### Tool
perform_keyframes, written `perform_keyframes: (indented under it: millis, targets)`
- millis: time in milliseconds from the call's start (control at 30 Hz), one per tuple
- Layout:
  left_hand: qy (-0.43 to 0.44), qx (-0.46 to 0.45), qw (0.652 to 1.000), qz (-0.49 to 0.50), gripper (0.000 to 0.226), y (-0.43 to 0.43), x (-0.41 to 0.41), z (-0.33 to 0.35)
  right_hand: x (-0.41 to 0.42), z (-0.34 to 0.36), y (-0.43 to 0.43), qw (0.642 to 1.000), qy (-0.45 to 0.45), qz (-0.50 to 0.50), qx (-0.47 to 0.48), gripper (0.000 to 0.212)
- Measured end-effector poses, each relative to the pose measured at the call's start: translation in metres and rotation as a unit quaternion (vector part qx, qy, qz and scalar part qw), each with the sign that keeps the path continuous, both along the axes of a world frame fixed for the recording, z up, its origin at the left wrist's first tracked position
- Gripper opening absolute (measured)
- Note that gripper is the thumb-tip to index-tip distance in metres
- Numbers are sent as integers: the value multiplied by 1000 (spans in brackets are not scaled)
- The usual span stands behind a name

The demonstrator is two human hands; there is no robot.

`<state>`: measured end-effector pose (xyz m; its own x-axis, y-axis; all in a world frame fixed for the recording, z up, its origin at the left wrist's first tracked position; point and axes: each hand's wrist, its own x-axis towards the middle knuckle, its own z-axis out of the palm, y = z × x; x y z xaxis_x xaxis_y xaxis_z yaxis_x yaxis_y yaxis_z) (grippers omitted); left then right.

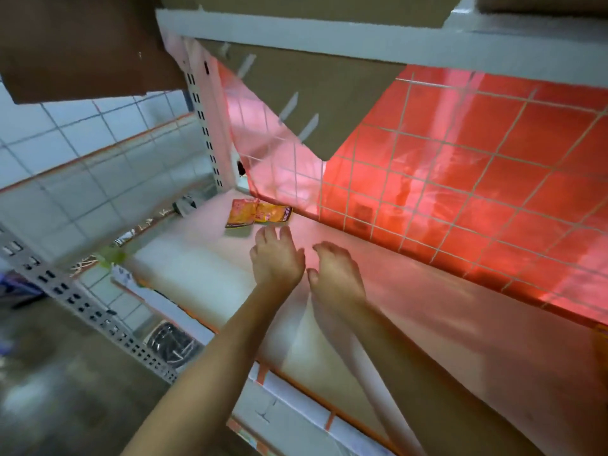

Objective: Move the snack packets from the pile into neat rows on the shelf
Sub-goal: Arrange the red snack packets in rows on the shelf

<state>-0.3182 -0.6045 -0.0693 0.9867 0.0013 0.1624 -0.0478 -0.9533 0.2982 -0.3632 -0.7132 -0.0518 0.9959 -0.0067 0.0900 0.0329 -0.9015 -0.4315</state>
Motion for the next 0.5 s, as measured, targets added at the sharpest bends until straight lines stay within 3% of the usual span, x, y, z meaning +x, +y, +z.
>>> perform_keyframes:
  millis: [200,367,500]
  targets:
    - [-1,9,999,49,58,48,58,-14,81,-3,33,999,16,44,0,28]
    - [19,-7,999,48,53,73,88,-28,136,-16,53,989,-17,132,-68,49]
    - [9,-1,998,65,38,75,91,-33,150,-32,50,980,49,162,-103,54]
